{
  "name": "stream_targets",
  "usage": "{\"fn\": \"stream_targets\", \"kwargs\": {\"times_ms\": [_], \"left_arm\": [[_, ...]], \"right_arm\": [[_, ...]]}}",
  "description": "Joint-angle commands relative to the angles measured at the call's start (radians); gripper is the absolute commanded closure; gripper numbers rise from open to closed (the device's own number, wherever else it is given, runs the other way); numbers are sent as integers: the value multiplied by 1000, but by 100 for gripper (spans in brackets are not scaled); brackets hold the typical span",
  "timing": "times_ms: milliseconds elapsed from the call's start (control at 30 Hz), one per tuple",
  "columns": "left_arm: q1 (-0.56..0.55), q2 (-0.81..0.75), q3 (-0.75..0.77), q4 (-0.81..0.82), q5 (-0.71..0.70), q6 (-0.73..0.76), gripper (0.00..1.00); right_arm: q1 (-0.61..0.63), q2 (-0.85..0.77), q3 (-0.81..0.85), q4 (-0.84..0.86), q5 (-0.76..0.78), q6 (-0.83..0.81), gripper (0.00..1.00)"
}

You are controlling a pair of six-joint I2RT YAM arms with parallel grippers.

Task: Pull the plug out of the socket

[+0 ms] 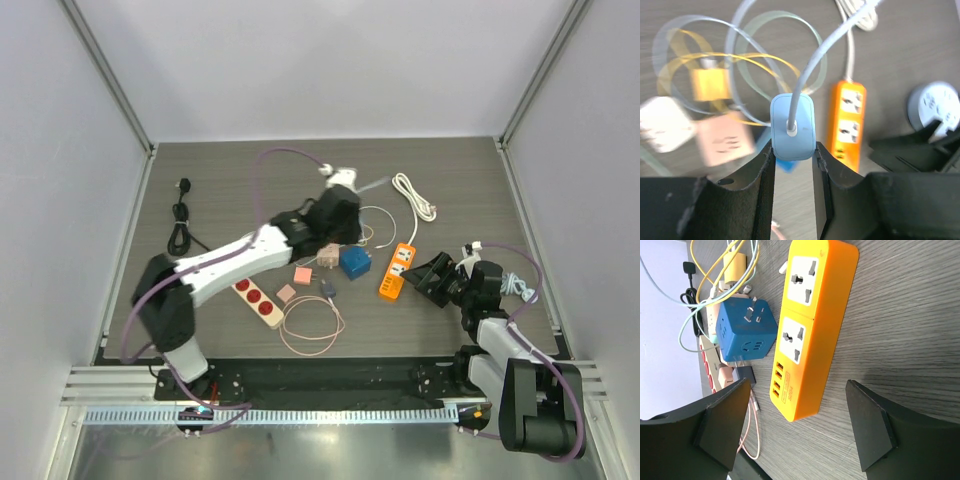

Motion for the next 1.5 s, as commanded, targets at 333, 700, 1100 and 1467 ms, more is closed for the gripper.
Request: {"fn": "stream_targets", "kwargs": {"times_ms": [333, 700, 1100, 1467], "left_arm": [[309, -301, -312, -53, 55, -34, 87], [422, -197, -271, -72, 144, -45, 45], [422, -495, -405, -70, 163, -110, 5], [420, -1113, -836, 61, 421, -287, 0]], "right_arm": [[1, 5, 3, 54, -9, 1, 18], [3, 4, 1, 51, 0, 1, 18], [1, 2, 0, 54, 0, 0, 16], [1, 1, 3, 54, -1, 1, 12]]}}
